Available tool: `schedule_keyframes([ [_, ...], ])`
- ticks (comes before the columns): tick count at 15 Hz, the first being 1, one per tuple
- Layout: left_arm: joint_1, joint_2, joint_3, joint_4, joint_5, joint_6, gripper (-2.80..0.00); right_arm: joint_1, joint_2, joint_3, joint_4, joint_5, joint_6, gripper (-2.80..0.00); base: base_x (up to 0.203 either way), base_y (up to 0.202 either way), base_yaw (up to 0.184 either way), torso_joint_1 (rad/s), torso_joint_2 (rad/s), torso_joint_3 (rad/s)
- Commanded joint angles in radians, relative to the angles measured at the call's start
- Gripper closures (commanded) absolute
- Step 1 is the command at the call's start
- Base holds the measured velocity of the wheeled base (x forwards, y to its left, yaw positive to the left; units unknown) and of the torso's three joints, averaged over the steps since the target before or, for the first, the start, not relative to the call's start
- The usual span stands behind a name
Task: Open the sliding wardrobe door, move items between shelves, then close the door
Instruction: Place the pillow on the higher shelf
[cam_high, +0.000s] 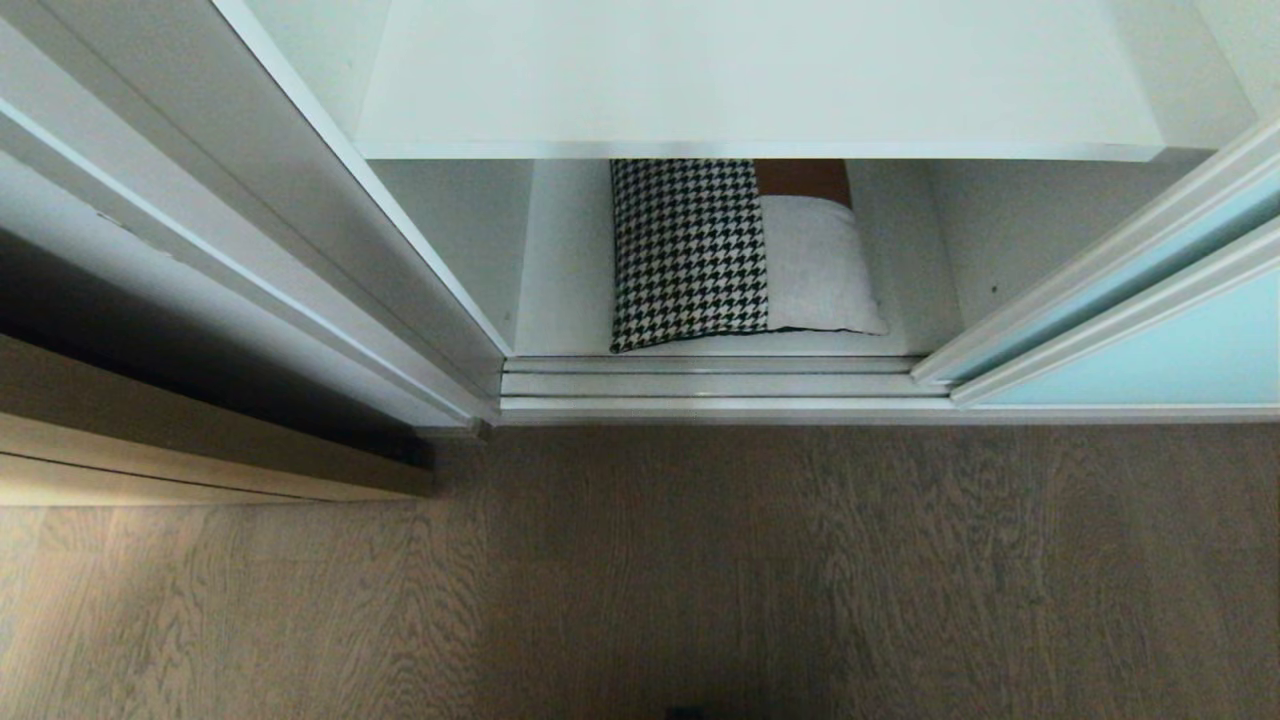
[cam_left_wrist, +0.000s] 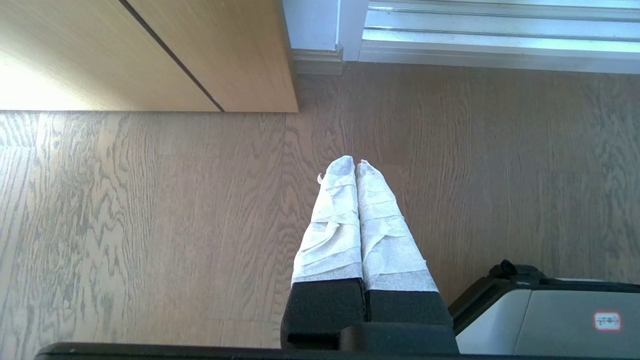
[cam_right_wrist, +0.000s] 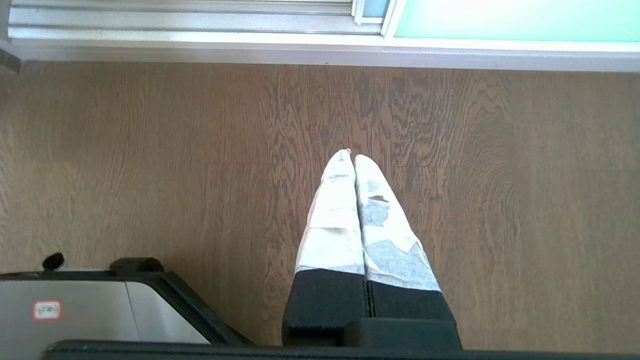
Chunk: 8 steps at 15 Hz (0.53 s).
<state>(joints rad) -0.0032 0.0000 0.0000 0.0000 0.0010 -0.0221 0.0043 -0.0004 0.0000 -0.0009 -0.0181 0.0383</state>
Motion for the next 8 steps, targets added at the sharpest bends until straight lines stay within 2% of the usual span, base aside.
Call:
schedule_keyframes([
  [1,0.000,0.001,0.001,0.000,0.001,-0.001,0.00,0.000,-0.002,0.000,-0.001,0.000,0.002,0.00,0.000,0.000,0.000,0.000,0.00,0.000],
  [4,0.000,0.002,0.002,0.000,0.000,-0.001,0.00,0.000,-0.001,-0.002,0.007,0.000,-0.017,0.00,0.000,0.000,0.000,0.000,0.00,0.000],
  [6,0.000,0.001,0.002,0.000,0.001,-0.002,0.00,-0.001,-0.003,0.000,0.004,0.007,-0.073,0.00,0.000,0.000,0.000,0.000,0.00,0.000],
  [8,0.000,0.000,0.002,0.000,0.000,-0.002,0.00,-0.001,-0.003,0.000,0.004,0.006,-0.067,0.00,0.000,0.000,0.000,0.000,0.00,0.000],
])
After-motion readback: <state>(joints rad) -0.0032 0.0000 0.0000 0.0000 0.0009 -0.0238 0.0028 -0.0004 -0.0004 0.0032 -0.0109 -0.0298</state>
